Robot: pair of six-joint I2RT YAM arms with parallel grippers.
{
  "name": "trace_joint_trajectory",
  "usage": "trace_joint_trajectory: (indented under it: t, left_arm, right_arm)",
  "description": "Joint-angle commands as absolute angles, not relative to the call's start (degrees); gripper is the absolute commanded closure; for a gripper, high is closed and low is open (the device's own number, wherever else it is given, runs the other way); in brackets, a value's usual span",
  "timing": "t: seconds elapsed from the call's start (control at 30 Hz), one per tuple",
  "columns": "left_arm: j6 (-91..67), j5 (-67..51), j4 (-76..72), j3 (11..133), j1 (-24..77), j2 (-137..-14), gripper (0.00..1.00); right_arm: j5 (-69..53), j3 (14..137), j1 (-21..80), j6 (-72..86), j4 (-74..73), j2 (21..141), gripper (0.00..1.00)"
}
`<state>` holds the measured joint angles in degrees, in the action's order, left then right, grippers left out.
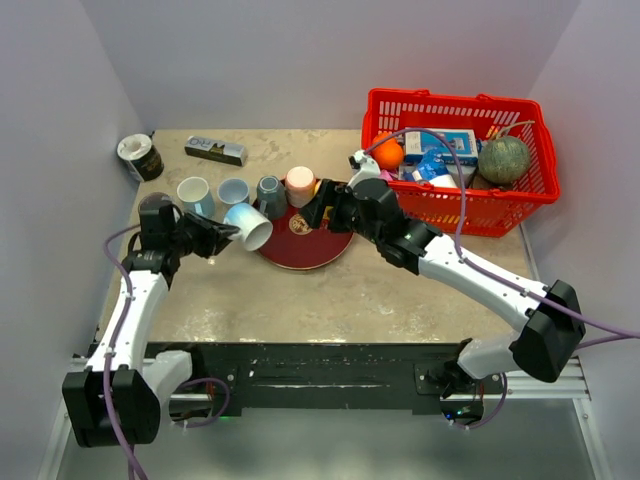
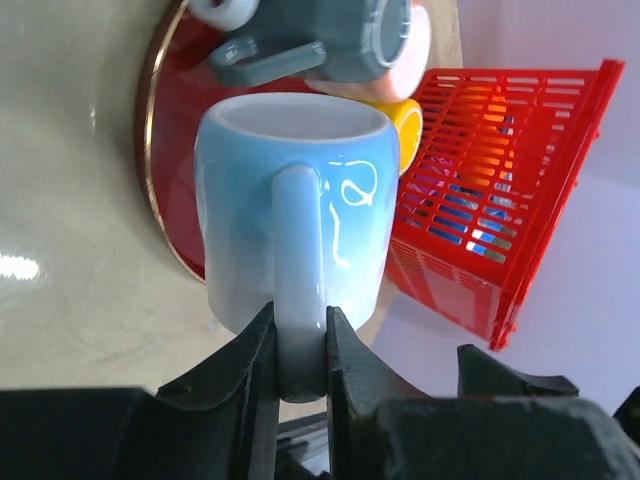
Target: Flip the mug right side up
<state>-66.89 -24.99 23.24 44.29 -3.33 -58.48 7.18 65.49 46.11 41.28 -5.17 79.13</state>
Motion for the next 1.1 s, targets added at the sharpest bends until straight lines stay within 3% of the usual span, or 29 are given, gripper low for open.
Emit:
trace_joint_trajectory:
  t: [0.0, 0.23, 0.43, 0.57, 0.9, 1.03, 1.07]
  left_arm:
    - [-86.18, -26.99, 12.14, 39.83, -5.36, -52.13, 1.0]
    - [-98.25, -23.38, 10.81, 34.63, -5.54, -46.15, 1.0]
    - [-105.55, -24.7, 13.53, 33.22, -5.54, -41.67, 1.0]
    - [-106.35, -26.19, 16.42, 35.24, -5.54, -41.13, 1.0]
    - [-105.82, -27.16, 17.67, 36.04, -5.54, -40.87, 1.0]
    - [-106.08, -27.51, 17.67, 35.69, -5.45, -40.34, 1.0]
    - [-106.43, -27.86, 17.32, 35.25, -5.45, -40.17, 1.0]
  right_arm:
    - [10.1, 67.5, 46.23, 37.88, -8.69, 79.01, 0.2]
    - [6.61, 65.31, 46.23, 30.78, -5.21, 81.38, 0.2]
    - [-7.19, 56.16, 46.67, 25.93, 20.36, 85.33, 0.19]
    - [-14.84, 58.27, 47.02, 26.37, 29.68, 92.79, 0.21]
    - [-14.77, 64.68, 49.83, 27.86, 36.03, 101.25, 0.26]
    - [-13.89, 67.06, 50.27, 28.65, 36.04, 105.81, 0.35]
    - [-13.28, 67.41, 50.27, 28.74, 36.04, 106.6, 0.41]
